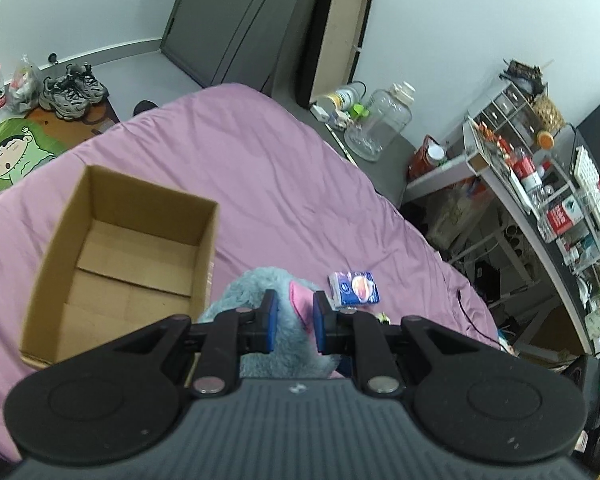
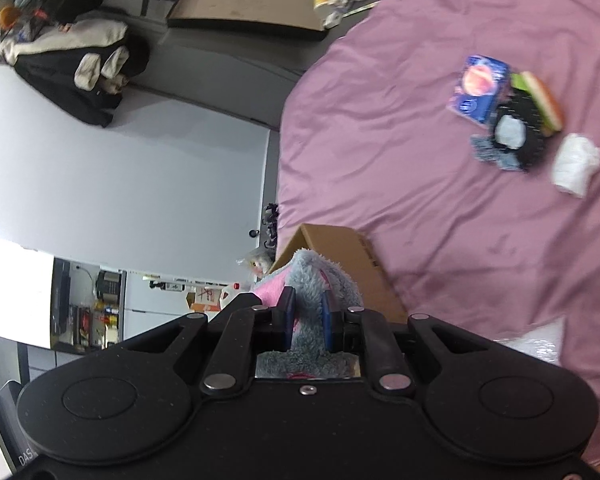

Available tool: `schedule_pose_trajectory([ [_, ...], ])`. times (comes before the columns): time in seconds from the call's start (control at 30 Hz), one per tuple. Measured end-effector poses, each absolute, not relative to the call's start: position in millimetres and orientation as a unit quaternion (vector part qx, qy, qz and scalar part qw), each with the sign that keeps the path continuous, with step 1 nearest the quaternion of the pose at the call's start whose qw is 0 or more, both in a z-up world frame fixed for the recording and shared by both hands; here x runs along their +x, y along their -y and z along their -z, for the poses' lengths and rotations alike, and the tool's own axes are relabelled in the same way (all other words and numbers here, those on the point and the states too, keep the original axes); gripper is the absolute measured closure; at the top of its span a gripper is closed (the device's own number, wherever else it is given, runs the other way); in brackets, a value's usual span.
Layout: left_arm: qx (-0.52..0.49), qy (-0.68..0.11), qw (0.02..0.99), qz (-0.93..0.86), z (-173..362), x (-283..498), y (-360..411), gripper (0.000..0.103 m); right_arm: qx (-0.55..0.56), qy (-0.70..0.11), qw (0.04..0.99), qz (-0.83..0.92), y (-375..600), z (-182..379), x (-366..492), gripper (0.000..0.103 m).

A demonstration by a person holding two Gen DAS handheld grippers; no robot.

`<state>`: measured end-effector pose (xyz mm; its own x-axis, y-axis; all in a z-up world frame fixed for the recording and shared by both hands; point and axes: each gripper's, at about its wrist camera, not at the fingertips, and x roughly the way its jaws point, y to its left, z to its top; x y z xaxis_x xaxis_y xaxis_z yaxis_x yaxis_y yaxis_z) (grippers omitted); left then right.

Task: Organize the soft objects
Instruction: 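Carry the grey plush toy with the left gripper over the cardboard box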

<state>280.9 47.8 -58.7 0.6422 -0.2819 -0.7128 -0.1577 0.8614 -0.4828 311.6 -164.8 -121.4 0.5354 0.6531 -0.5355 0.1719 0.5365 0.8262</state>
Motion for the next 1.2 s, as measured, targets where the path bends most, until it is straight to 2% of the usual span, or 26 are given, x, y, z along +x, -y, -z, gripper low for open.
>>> schedule_pose_trajectory([
  [0.47, -0.284, -0.420, 0.862, 0.017, 69.1, 295.0, -121.0, 0.086, 0.422, -0.476, 0.753, -0.170, 94.7, 117.6, 337.0, 0.088],
  [1.2, -0.305, -0.453, 0.837, -0.018, 125.3, 350.5, -192.3, 0.086, 0.375, -0.514, 0.758, -0.146, 16.8, 150.4, 396.0, 0.085],
])
